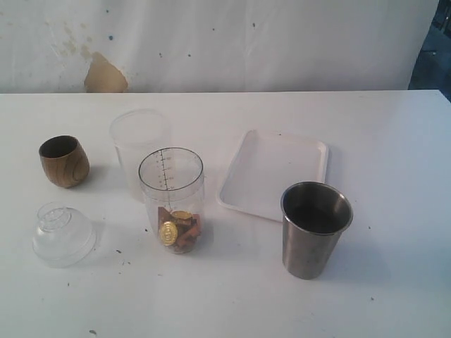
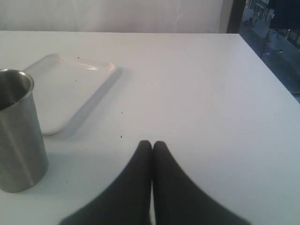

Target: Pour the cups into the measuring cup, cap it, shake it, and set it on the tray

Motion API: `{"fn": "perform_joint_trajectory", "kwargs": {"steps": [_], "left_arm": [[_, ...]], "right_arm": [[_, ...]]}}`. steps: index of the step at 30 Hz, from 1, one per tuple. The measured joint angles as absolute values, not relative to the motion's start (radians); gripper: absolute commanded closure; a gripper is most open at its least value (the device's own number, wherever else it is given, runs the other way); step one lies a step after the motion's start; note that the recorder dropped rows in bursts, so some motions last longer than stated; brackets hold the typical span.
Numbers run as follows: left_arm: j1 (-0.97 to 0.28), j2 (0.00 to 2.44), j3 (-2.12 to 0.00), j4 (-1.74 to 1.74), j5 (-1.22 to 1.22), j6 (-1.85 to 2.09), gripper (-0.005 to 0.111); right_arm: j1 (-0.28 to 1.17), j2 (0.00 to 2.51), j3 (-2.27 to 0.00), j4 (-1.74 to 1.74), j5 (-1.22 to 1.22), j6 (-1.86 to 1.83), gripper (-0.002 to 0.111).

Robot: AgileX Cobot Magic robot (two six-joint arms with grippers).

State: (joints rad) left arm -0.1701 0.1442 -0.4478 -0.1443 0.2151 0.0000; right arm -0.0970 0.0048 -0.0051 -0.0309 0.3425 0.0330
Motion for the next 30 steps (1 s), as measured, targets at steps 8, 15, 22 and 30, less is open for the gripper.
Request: {"fn": "perform_joint_trajectory", "kwargs": {"steps": [8,15,22,30], "left_arm": [[-0.168,0.144,-0.438,-0.136,0.215,0.000,0.106],[-0.093,0.096,-0.363,-0.124,0.210,0.000,0.106],[0.011,0.039,-0.212,-0.122,0.209,0.000,0.106],[0.036,0.005,-0.106,-0.116,0.217,0.000,0.106]], "right_arm": [[-0.097,0.005,-0.005,-0.031,0.343,0.033,0.108],[-0.097,0.005,-0.005,-0.031,0.343,0.033,0.108],[-0.097,0.005,-0.005,-0.031,0.343,0.033,0.108],[-0.097,0.005,-0.005,-0.031,0.343,0.033,0.108]]}}
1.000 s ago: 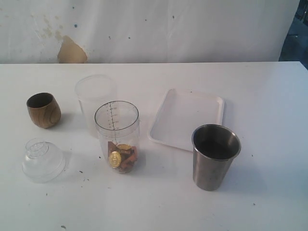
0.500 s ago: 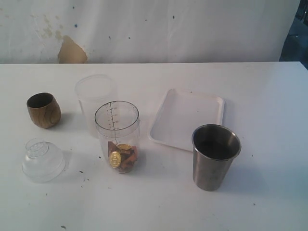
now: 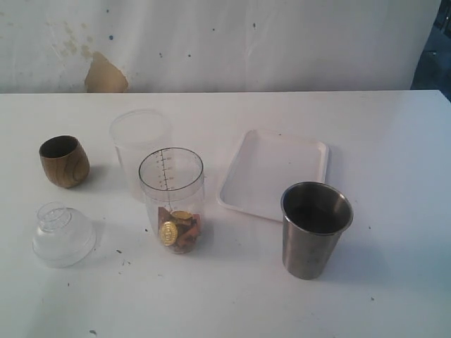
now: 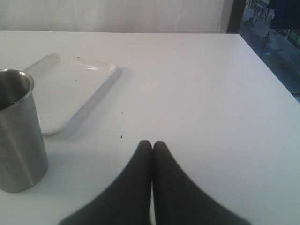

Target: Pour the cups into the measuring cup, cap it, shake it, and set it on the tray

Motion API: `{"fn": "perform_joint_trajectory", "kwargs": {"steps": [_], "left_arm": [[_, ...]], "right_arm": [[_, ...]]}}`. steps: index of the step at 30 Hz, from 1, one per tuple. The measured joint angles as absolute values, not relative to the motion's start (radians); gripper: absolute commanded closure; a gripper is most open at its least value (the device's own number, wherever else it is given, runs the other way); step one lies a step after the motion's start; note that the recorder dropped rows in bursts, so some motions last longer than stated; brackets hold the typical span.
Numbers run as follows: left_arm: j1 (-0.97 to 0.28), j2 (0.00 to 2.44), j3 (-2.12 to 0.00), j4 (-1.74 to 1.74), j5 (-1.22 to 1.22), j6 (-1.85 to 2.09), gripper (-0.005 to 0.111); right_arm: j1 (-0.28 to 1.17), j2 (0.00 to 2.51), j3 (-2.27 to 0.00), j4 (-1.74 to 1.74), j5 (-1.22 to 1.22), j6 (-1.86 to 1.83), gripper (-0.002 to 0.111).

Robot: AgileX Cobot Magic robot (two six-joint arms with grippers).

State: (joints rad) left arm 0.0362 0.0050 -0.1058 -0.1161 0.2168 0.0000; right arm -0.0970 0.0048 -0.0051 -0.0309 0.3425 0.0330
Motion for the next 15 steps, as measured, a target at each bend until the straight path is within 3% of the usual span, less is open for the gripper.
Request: {"fn": "perform_joint_trajectory", "kwargs": {"steps": [15], "left_arm": [[0.038,0.005,-0.005,-0.074,0.230,-0.012,0.106]], "right_arm": [[-0.097,0.005,-0.005,-0.031,0.343,0.033,0.108]]}}
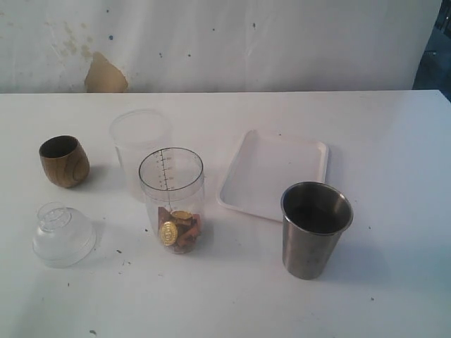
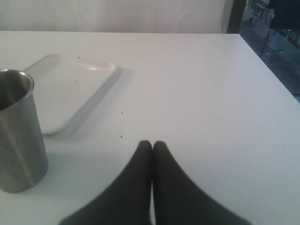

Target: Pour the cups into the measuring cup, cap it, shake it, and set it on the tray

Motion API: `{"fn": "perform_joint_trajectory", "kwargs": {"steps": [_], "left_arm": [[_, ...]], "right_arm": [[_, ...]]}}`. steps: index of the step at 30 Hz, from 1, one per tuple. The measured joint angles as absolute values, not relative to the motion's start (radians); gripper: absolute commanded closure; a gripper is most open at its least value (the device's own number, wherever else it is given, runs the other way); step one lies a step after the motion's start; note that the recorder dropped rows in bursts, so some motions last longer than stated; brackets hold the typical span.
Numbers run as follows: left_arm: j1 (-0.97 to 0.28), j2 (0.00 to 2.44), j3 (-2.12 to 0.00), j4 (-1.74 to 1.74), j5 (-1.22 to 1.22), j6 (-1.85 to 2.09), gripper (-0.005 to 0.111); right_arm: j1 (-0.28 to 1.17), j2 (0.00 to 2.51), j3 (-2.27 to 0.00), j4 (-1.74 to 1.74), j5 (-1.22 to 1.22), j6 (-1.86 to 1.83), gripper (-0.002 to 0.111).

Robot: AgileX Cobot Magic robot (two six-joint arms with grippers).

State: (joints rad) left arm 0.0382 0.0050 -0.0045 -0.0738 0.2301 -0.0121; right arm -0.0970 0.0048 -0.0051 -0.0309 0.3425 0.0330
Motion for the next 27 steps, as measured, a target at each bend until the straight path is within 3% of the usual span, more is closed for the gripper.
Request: {"fn": "perform_joint_trajectory", "kwargs": {"steps": [27], "left_arm": [[0.038,0.005,-0.005,-0.074,0.231,-0.019,0.106]], "right_arm": [[-0.097,0.005,-0.005,-0.031,0.325,0.033,0.108]]}}
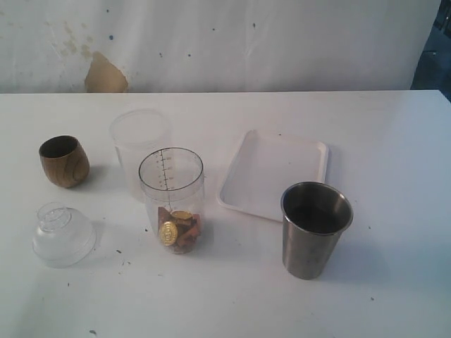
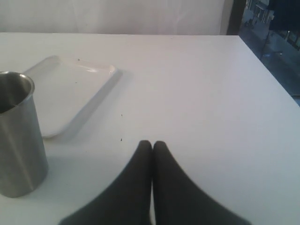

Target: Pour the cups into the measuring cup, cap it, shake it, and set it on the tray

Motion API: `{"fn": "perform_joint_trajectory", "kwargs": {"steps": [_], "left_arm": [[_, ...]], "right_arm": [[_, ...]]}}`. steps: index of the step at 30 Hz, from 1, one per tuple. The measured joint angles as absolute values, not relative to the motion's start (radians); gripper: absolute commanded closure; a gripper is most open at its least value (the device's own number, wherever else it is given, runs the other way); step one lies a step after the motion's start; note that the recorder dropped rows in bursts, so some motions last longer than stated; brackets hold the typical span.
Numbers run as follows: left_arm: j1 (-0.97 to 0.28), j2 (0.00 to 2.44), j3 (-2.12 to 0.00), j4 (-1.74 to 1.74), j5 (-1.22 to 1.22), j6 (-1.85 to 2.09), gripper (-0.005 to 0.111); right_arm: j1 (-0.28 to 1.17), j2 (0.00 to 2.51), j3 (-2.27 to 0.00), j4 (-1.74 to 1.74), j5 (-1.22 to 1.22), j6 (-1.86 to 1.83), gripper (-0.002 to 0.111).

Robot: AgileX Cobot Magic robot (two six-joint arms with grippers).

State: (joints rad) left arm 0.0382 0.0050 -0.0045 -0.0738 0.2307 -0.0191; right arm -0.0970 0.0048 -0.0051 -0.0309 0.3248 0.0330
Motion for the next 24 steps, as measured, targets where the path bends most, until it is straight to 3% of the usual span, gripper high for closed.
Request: {"fn": "perform_joint_trajectory", "kwargs": {"steps": [10,13,15,17,19,20,21,24], "left_arm": [[0.038,0.005,-0.005,-0.074,0.231,-0.019,0.106],[0.038,0.005,-0.005,-0.074,0.231,-0.019,0.106],[0.038,0.005,-0.005,-0.074,0.231,-0.019,0.106],[0.038,0.005,-0.005,-0.074,0.231,-0.019,0.106],[0.038,0.005,-0.005,-0.074,0.231,-0.019,0.106],[0.038,0.005,-0.005,-0.074,0.231,-0.019,0.106],[0.038,0.005,-0.005,-0.074,0.231,-0.019,0.106],[0.038,0.005,-0.005,-0.074,0.231,-0.019,0.106]], "right_arm": [[-0.097,0.005,-0.001,-0.028,-0.219,0.082,0.108],[-0.097,0.005,-0.001,-0.035,-0.355,0.317,0.107],[-0.097,0.005,-0.001,-0.083,-0.372,0.364,0.093],[-0.097,0.024,-0.001,-0.147,-0.414,0.379,0.065],[-0.097,0.068,-0.001,-0.213,-0.459,0.400,0.026],[-0.097,0.124,-0.001,-0.274,-0.504,0.443,0.017],[-0.097,0.169,-0.001,-0.321,-0.527,0.473,0.012],[-0.097,0.389,-0.001,-0.560,-0.575,0.626,0.012]]}}
